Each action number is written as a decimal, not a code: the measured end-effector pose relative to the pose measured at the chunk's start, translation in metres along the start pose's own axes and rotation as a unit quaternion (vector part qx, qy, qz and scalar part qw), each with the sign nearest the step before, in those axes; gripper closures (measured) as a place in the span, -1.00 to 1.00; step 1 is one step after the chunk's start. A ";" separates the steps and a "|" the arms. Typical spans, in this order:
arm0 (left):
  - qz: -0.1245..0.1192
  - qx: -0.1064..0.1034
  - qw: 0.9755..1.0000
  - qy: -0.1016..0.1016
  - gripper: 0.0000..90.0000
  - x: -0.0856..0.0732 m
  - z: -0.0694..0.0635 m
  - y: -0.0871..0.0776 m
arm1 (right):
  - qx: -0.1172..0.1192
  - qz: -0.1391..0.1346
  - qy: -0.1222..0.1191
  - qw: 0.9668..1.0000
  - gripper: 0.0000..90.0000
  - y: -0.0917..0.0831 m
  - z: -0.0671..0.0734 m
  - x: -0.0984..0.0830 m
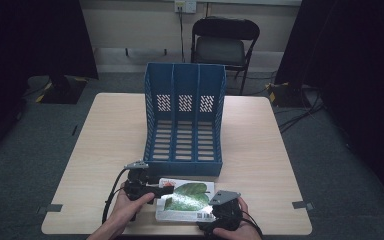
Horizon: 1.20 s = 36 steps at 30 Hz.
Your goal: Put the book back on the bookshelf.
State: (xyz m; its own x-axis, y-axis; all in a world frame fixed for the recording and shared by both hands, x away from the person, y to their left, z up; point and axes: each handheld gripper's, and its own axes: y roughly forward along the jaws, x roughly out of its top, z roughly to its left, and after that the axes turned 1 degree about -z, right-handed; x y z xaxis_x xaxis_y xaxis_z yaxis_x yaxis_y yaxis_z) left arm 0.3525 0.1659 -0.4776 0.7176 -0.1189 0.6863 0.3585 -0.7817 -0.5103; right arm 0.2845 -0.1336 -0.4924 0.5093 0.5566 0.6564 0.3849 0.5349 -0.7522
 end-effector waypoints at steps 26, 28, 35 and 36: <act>0.049 -0.064 0.994 -0.068 -0.19 -0.010 0.003 0.004 | 0.015 -0.009 0.028 0.999 -1.00 0.000 -0.003 0.002; 0.052 -0.075 0.993 -0.077 -0.18 -0.010 0.005 0.004 | 0.015 -0.010 0.029 0.999 -1.00 0.000 -0.004 0.002; 0.074 -0.091 0.990 -0.079 0.00 -0.013 0.004 0.008 | 0.024 -0.013 0.030 0.999 -1.00 0.000 -0.004 0.003; 0.083 -0.104 0.988 -0.075 0.04 -0.013 0.002 0.010 | 0.026 -0.013 0.030 0.999 -1.00 0.001 -0.004 0.003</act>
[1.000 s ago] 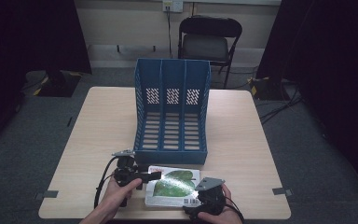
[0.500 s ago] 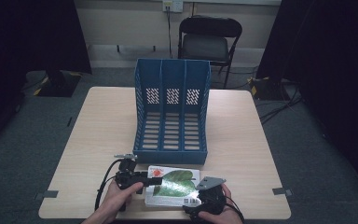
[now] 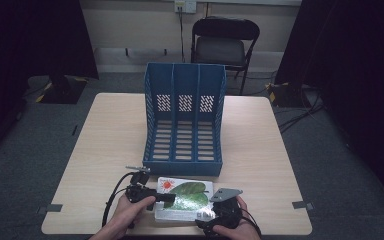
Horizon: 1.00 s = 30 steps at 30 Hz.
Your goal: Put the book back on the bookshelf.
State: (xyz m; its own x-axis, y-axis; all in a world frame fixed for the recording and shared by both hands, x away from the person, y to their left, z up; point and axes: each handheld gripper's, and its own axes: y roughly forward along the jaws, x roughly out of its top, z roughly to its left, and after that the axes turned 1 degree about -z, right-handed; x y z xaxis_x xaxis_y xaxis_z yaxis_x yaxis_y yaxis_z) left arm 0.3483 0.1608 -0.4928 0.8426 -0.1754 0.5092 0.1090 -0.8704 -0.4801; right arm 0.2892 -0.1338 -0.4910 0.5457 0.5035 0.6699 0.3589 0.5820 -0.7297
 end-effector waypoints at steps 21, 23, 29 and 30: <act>0.026 -0.029 0.999 0.026 0.22 -0.002 -0.002 0.008 | 0.024 -0.023 -0.032 0.999 -1.00 0.007 0.013 0.010; 0.027 -0.032 0.999 0.027 0.35 -0.002 -0.002 0.007 | 0.025 -0.024 -0.034 0.999 -1.00 0.007 0.013 0.010; 0.026 -0.049 0.998 0.036 0.53 -0.002 -0.002 0.007 | 0.033 -0.027 -0.031 0.999 -0.92 0.005 0.010 0.010; 0.026 -0.048 0.998 0.037 0.54 -0.002 -0.002 0.007 | 0.034 -0.029 -0.028 0.999 -0.86 0.004 0.008 0.010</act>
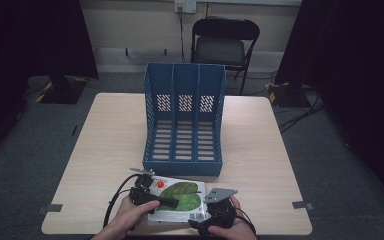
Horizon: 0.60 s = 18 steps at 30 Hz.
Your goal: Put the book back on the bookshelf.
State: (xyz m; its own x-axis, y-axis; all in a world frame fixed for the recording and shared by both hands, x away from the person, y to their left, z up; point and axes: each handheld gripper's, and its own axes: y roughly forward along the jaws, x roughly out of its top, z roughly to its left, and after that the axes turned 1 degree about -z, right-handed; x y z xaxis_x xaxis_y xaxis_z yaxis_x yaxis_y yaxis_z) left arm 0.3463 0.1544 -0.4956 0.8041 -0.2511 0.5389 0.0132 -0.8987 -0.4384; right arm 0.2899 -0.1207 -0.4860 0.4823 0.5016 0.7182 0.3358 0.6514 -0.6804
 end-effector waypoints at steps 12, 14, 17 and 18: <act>-0.002 0.011 1.000 0.027 0.57 0.000 -0.006 -0.001 | -0.002 -0.012 0.018 1.000 -0.61 -0.007 -0.008 0.000; 0.000 0.009 0.999 0.036 0.58 0.000 -0.007 -0.001 | -0.004 -0.013 0.019 1.000 -0.57 -0.008 -0.009 0.000; -0.002 0.011 0.999 0.044 0.58 -0.001 -0.009 -0.001 | -0.011 -0.017 0.021 1.000 -0.41 -0.010 -0.011 0.000; -0.002 0.011 0.999 0.044 0.58 -0.001 -0.009 -0.001 | -0.011 -0.017 0.021 1.000 -0.41 -0.010 -0.011 0.000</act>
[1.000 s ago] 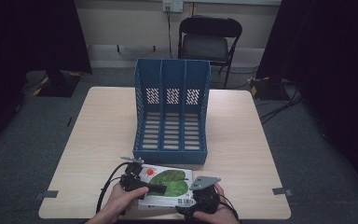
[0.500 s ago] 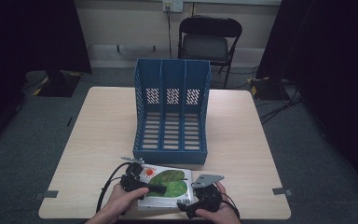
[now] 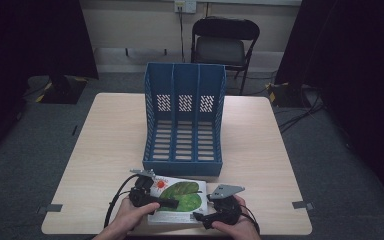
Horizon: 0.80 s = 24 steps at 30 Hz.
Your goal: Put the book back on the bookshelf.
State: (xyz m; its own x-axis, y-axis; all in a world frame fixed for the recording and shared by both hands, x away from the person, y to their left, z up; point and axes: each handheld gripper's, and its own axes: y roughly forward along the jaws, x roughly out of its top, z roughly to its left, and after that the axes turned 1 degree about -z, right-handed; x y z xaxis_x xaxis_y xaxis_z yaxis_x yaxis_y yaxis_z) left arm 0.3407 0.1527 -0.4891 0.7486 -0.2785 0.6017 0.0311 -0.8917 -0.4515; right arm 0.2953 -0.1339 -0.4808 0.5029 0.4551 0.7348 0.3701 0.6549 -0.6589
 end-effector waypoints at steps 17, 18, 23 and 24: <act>-0.002 0.032 0.995 0.096 0.58 0.003 -0.021 -0.001 | 0.009 -0.001 0.031 0.999 -0.36 -0.007 -0.012 -0.001; -0.002 0.032 0.995 0.096 0.58 0.003 -0.021 -0.001 | 0.009 -0.001 0.031 0.999 -0.36 -0.007 -0.012 -0.001; -0.009 0.037 0.992 0.124 0.59 0.002 -0.027 0.001 | 0.022 -0.010 0.054 0.998 -0.42 -0.007 -0.018 -0.001; -0.009 0.039 0.990 0.134 0.59 0.002 -0.029 0.002 | 0.026 -0.010 0.058 0.998 -0.45 -0.006 -0.019 0.000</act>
State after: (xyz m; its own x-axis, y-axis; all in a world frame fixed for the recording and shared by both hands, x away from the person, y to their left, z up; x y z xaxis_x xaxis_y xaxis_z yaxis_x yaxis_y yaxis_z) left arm 0.3233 0.1401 -0.4700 0.5459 -0.3559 0.7585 0.1029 -0.8700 -0.4822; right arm 0.3079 -0.1490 -0.4802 0.5838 0.3699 0.7227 0.3421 0.6952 -0.6322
